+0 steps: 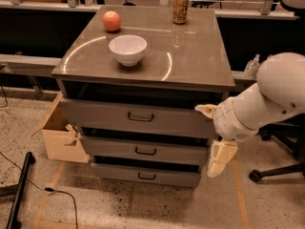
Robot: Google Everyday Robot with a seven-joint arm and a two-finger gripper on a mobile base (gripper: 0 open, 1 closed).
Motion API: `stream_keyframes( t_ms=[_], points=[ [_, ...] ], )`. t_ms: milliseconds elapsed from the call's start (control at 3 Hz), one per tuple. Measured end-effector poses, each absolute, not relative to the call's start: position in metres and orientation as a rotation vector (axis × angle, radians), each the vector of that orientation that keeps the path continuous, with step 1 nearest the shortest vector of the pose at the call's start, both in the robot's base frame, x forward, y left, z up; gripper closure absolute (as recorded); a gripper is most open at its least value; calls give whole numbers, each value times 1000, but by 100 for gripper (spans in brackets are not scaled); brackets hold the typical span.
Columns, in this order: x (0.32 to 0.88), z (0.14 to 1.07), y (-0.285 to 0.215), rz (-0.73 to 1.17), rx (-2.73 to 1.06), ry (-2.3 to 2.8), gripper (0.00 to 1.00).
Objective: Open top drawer
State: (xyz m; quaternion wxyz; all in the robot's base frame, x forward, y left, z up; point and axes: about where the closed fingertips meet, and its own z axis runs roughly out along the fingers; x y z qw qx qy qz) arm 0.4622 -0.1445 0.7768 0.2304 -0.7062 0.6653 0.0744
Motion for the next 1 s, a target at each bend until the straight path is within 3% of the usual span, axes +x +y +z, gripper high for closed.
stream_keyframes(
  t_ms=[1000],
  points=[
    [519,717,-107,221,-2043,1747,0]
  ],
)
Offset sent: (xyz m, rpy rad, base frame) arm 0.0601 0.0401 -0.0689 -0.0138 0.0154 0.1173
